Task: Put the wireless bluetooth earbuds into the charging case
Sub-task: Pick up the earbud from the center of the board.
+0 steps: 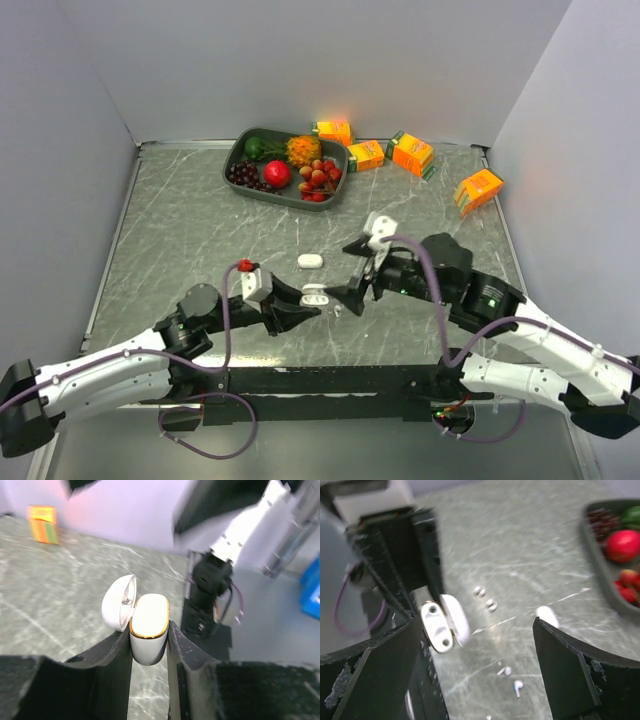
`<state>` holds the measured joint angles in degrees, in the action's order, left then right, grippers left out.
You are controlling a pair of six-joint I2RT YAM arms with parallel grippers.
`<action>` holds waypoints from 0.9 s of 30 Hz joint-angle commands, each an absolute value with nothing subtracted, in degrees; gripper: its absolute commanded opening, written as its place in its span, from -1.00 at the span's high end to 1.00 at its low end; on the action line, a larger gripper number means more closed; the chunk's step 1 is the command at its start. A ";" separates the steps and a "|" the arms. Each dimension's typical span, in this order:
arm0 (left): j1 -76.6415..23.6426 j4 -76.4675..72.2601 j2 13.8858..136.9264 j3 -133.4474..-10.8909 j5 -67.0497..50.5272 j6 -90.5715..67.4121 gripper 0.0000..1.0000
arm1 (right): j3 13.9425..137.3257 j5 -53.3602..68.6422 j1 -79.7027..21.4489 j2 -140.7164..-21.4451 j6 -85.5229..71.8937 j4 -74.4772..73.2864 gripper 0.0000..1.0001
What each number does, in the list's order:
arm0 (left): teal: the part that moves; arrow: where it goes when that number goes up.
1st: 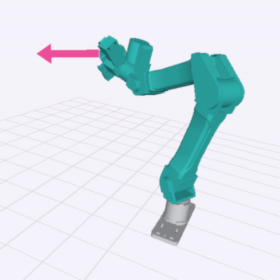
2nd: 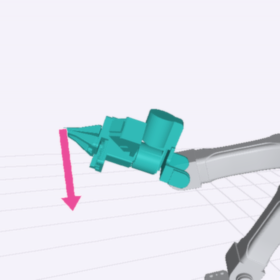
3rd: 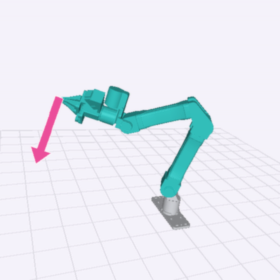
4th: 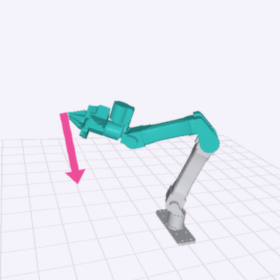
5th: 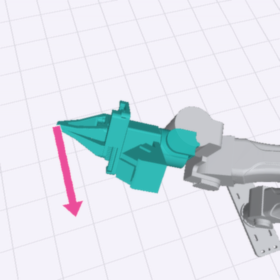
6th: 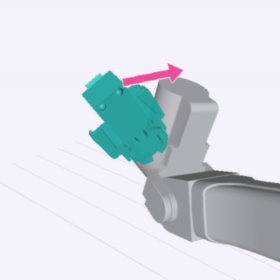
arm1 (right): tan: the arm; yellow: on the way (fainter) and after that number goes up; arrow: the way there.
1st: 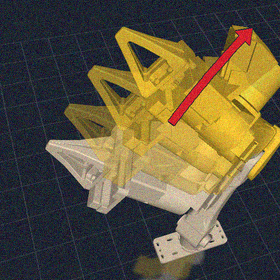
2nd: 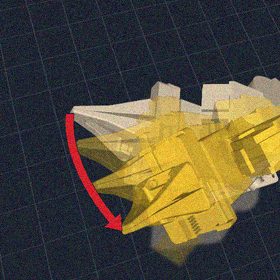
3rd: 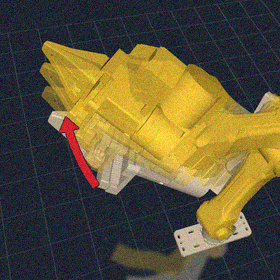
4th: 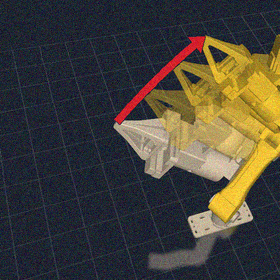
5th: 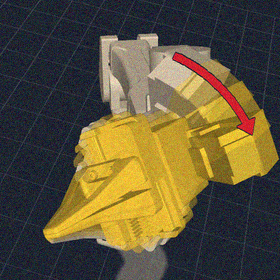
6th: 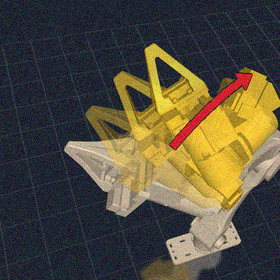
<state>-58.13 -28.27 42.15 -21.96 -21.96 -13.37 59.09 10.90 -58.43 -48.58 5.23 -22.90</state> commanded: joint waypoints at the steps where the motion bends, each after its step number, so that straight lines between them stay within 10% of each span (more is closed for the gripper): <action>1: -58.01 -31.72 36.40 -18.91 -12.49 -15.90 0.98 | 56.62 -1.82 -54.59 -43.69 -5.68 -15.30 -0.99; 11: -58.10 -27.60 25.42 -15.21 -3.00 -21.44 0.97 | 45.54 -3.69 -42.71 -45.88 -23.29 -23.64 -0.56; 19: -58.27 -21.71 23.72 -15.73 1.76 -23.21 0.97 | 40.25 -5.97 -42.63 -47.97 -24.69 -27.67 -0.82; 27: -67.75 -25.14 23.64 -12.83 7.02 -13.55 0.98 | 38.15 -4.66 -43.42 -56.16 -28.91 -27.07 -0.47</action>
